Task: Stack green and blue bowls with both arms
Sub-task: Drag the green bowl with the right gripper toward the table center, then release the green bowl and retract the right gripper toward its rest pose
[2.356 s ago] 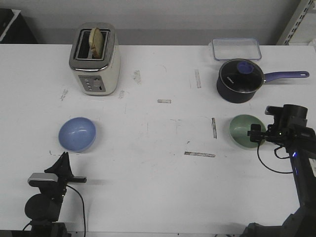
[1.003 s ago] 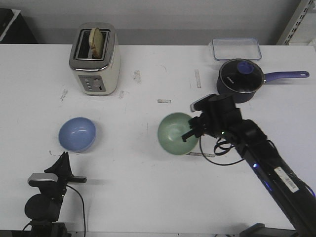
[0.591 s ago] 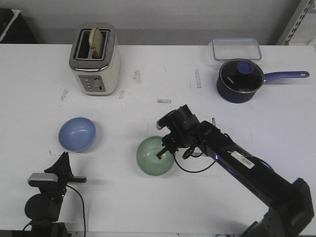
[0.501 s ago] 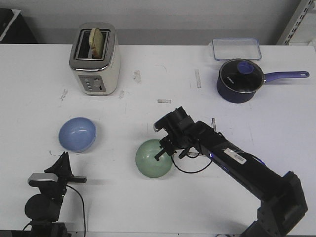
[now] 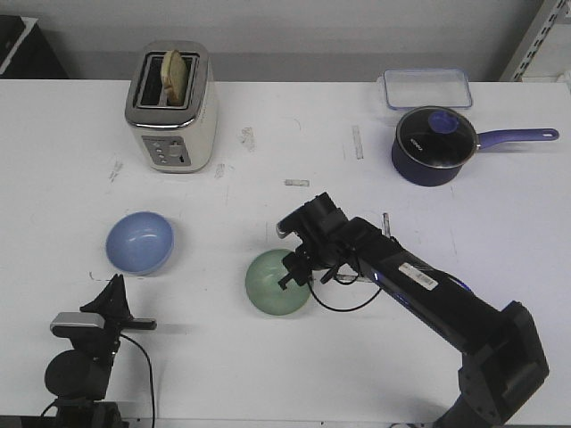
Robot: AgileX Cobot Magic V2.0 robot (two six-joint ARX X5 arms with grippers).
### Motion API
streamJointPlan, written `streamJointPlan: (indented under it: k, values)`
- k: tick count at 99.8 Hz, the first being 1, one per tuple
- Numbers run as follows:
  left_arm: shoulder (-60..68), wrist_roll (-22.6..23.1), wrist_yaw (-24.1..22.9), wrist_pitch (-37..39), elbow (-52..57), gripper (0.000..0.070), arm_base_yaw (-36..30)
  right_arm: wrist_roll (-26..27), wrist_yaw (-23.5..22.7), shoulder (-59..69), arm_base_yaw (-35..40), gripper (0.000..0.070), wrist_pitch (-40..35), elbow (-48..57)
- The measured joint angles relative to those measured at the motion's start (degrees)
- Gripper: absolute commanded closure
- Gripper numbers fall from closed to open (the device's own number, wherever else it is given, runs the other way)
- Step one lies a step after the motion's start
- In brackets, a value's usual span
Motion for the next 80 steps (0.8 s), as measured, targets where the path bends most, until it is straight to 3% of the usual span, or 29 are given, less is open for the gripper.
streamJointPlan:
  k: [18, 26, 31, 46, 64, 80]
  values:
    - [0.00, -0.02, 0.00, 0.02, 0.00, 0.0699, 0.00, -0.02, -0.66, -0.33, -0.15, 0.0213, -3.08, 3.10]
    - [0.00, -0.02, 0.00, 0.13, 0.00, 0.0699, 0.00, -0.02, -0.66, -1.62, -0.79, 0.0243, -3.67, 5.70]
    - [0.00, -0.02, 0.00, 0.57, 0.00, 0.0699, 0.00, -0.02, -0.63, -3.10, -1.38, 0.0326, -3.72, 6.95]
    - [0.00, -0.02, 0.00, 1.70, 0.00, 0.0699, 0.00, -0.02, -0.61, -9.31, -4.02, 0.0696, -3.41, 8.24]
    - [0.00, -0.46, 0.00, 1.73, 0.00, 0.0699, 0.00, 0.00, 5.68, -16.63, -9.44, 0.0700, -4.24, 8.00]
    - [0.00, -2.49, 0.00, 1.73, 0.00, 0.0699, 0.00, 0.00, 11.52, -26.29, -15.80, 0.0700, -0.13, 1.05]
